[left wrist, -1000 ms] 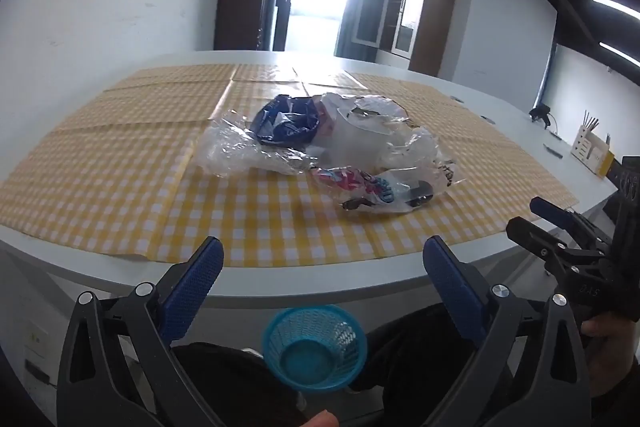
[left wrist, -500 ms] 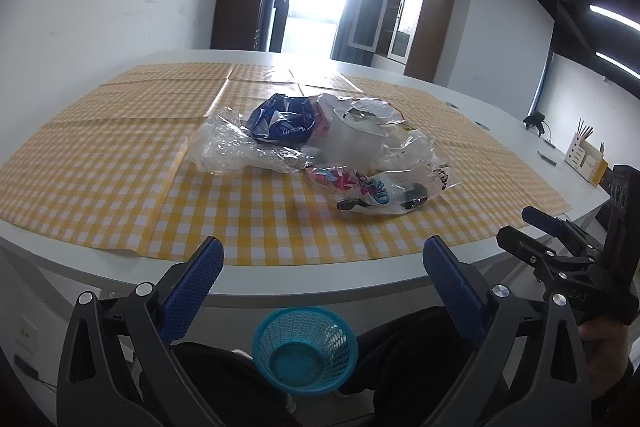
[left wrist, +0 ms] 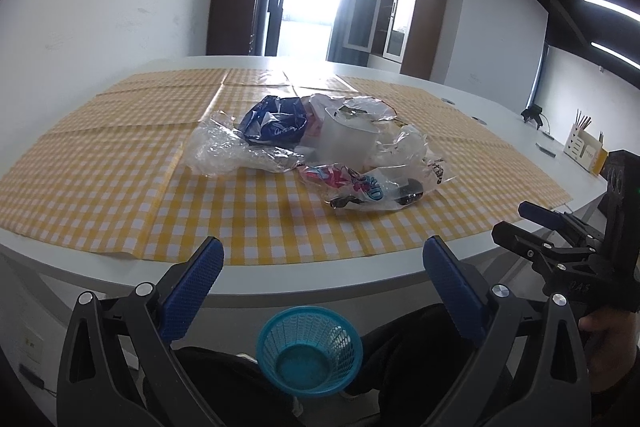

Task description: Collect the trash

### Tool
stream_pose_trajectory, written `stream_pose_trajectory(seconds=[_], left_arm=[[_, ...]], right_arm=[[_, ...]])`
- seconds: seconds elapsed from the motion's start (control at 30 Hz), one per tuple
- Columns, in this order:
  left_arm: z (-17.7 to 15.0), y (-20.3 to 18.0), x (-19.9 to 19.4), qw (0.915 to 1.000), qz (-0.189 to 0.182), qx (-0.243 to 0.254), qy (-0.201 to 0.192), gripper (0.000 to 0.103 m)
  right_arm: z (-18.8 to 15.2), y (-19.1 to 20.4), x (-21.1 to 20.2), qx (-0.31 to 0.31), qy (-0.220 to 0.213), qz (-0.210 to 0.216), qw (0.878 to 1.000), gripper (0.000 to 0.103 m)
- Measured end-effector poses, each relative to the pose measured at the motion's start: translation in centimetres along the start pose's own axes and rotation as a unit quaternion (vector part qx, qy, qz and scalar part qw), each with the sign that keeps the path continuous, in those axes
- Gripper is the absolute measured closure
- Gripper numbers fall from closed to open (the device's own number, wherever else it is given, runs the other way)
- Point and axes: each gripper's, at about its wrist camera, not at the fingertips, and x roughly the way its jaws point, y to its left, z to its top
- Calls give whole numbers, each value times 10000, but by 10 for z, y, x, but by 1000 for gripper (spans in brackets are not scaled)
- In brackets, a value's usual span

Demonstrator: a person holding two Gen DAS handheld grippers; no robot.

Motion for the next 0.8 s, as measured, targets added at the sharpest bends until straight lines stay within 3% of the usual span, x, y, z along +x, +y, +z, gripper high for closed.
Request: stream_pose_trajectory(seconds=[0.27,0.8], left_arm=[[-1,-8,-2,9999,-31,167,-35,6],[-1,7,2,9997,60,-225,19,6]], right_arm=[[1,-2,0,40,-22,-120,9999,9],[3,-7,-1,56,-15,-222,9997,9]])
